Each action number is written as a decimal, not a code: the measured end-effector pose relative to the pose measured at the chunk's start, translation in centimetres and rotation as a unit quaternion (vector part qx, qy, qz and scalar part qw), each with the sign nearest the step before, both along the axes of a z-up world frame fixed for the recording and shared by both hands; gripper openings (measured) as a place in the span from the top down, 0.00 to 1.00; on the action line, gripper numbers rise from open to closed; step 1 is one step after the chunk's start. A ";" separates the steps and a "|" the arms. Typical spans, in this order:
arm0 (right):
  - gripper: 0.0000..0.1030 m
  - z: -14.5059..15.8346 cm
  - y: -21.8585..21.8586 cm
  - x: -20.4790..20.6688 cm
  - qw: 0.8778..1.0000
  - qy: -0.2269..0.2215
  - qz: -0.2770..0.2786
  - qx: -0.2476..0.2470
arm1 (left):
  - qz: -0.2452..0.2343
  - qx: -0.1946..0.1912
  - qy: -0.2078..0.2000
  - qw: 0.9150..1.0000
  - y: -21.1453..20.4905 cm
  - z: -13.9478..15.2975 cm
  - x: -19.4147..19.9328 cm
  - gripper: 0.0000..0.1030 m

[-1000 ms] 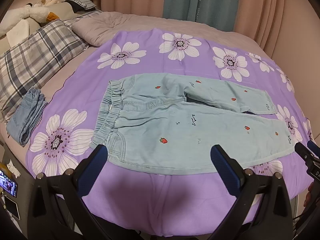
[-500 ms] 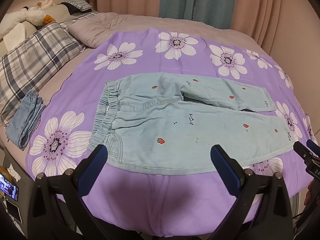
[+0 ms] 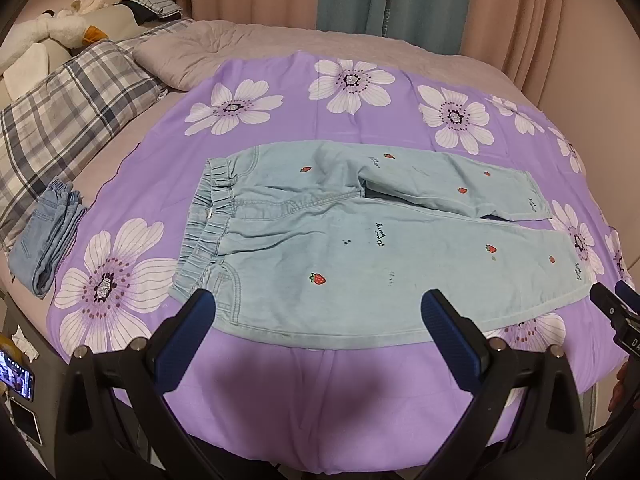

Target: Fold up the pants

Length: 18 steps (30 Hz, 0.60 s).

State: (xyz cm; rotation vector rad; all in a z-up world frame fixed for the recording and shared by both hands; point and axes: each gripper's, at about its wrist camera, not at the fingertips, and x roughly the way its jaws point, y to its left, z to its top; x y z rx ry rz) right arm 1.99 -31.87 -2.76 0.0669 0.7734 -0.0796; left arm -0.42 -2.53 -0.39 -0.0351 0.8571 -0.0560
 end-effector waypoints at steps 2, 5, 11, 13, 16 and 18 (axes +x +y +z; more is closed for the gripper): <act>0.00 0.0 0.0 0.0 1.000 -0.001 0.000 0.000 | 0.001 0.000 0.001 1.000 0.0 0.0 0.0 0.00; 0.00 0.0 0.0 0.0 1.000 0.000 0.000 0.000 | 0.001 -0.002 0.002 1.000 0.1 -0.1 0.1 0.00; 0.00 0.0 -0.1 0.0 1.000 0.001 0.000 0.000 | 0.002 -0.004 0.004 1.000 0.2 -0.2 0.0 0.00; 0.00 0.0 -0.1 0.0 1.000 0.001 -0.001 0.000 | 0.002 -0.004 0.004 1.000 0.3 -0.2 0.1 0.00; 0.00 0.0 -0.1 0.0 1.000 0.001 -0.001 0.000 | 0.002 -0.004 0.004 1.000 0.3 -0.2 0.1 0.00; 0.00 -0.1 -0.2 0.0 1.000 0.001 -0.002 0.000 | 0.001 -0.004 0.004 1.000 0.3 -0.3 0.1 0.00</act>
